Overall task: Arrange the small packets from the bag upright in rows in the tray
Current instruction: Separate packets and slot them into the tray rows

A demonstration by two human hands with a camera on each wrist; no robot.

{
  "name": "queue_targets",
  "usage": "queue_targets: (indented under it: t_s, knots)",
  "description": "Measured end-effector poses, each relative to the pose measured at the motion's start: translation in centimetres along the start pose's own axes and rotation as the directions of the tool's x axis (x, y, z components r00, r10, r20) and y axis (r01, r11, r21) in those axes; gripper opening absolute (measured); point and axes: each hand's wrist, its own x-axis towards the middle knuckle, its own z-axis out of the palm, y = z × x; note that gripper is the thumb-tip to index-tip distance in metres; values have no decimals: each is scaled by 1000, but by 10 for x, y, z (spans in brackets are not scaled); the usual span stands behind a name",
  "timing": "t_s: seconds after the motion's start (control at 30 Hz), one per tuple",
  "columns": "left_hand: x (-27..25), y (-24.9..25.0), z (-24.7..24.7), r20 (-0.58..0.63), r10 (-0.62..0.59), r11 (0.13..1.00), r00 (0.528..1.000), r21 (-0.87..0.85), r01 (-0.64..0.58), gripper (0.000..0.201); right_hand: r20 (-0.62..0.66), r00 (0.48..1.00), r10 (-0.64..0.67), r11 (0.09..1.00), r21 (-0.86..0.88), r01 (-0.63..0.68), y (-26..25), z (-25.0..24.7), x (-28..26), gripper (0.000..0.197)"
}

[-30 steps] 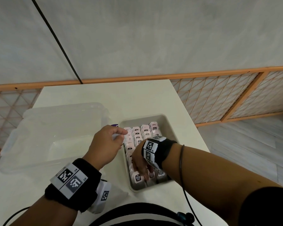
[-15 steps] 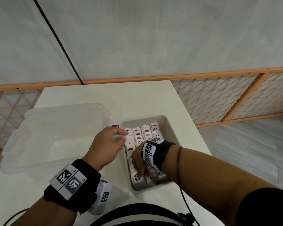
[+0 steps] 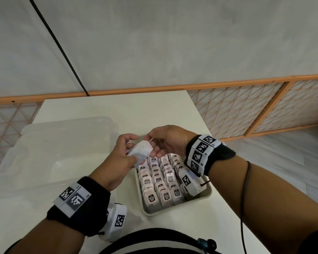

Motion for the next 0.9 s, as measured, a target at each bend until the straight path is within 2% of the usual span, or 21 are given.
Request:
queue_targets:
  t_s: [0.07, 0.13, 0.27, 0.37, 0.43, 0.5, 0.57, 0.7, 0.8, 0.9]
  knots:
    - [0, 1, 2, 29, 1, 999, 1000, -45, 1, 57, -14, 997, -70, 986, -154, 67, -2, -3, -3, 6]
    - [0, 0, 4, 26, 4, 998, 1000, -60, -3, 54, -37, 993, -112, 952, -292, 96, -1, -5, -5, 12]
    - [2, -2, 3, -10, 8, 994, 1000, -111, -9, 37, -39, 982, -184, 938, -307, 163, -3, -8, -10, 16]
    - [0, 0, 0, 16, -27, 964, 1000, -263, 30, 25, 51, 975, -216, 922, -317, 221, -7, -8, -16, 26]
    - [-1, 2, -1, 49, -49, 934, 998, -353, 63, 23, 67, 970, -235, 898, -366, 243, -11, -9, -20, 33]
    - [-1, 4, -1, 69, -58, 925, 996, -371, 80, 22, 32, 962, -272, 833, -493, 252, -13, -6, -23, 21]
    - [-2, 3, 1, 90, -55, 937, 994, -340, 82, 25, -9, 947, -321, 728, -642, 241, -13, -4, -23, 11]
    - [-4, 0, 5, 197, -43, 985, 979, -154, 74, 53, 1, 933, -360, 575, -787, 222, -12, 0, -20, 11]
    - [-4, -4, 6, 139, -82, 993, 987, -76, 93, 31, 16, 937, -349, 512, -834, 205, -11, 3, -19, 14]
    - [-2, -8, 3, 68, -98, 994, 993, -44, 101, 15, -1, 965, -263, 534, -833, 145, -11, 1, -16, 17]
